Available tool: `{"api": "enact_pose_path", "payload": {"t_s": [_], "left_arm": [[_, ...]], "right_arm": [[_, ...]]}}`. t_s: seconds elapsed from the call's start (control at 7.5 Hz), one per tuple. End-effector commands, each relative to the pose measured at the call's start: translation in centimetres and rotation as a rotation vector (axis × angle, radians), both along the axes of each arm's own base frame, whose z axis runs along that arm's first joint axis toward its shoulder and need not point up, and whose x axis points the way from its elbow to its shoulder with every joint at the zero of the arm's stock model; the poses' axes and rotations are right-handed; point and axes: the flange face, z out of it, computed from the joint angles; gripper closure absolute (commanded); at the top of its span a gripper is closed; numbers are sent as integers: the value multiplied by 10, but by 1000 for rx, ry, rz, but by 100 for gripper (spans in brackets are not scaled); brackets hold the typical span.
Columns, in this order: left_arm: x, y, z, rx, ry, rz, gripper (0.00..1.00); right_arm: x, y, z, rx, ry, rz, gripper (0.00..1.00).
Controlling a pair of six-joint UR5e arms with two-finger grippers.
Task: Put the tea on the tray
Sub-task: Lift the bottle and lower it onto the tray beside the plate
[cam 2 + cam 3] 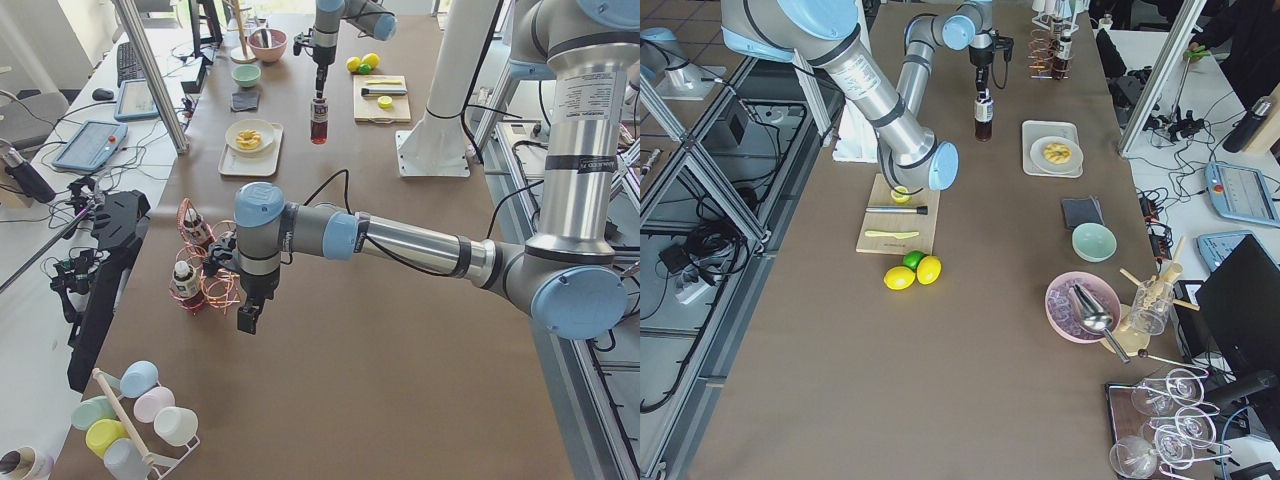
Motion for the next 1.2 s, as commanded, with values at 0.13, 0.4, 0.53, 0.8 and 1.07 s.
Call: {"api": "enact_pose_path", "payload": {"t_s": [0.13, 0.4, 0.53, 0.8, 1.07], "left_arm": [[0, -12, 3, 11, 1, 0, 2], [1, -34, 23, 24, 1, 1, 2], [1, -40, 32, 37, 1, 1, 2], [1, -43, 31, 40, 1, 0, 2], [1, -43, 32, 37, 1, 0, 2]], "right_arm": [[-37, -146, -64, -58, 25, 9, 100], [-52, -194, -69, -52, 16, 39, 100], [-63, -214, -68, -34, -2, 48, 100], [-72, -227, -52, -27, 4, 50, 100], [-88, -226, -39, -23, 15, 44, 100]]}}
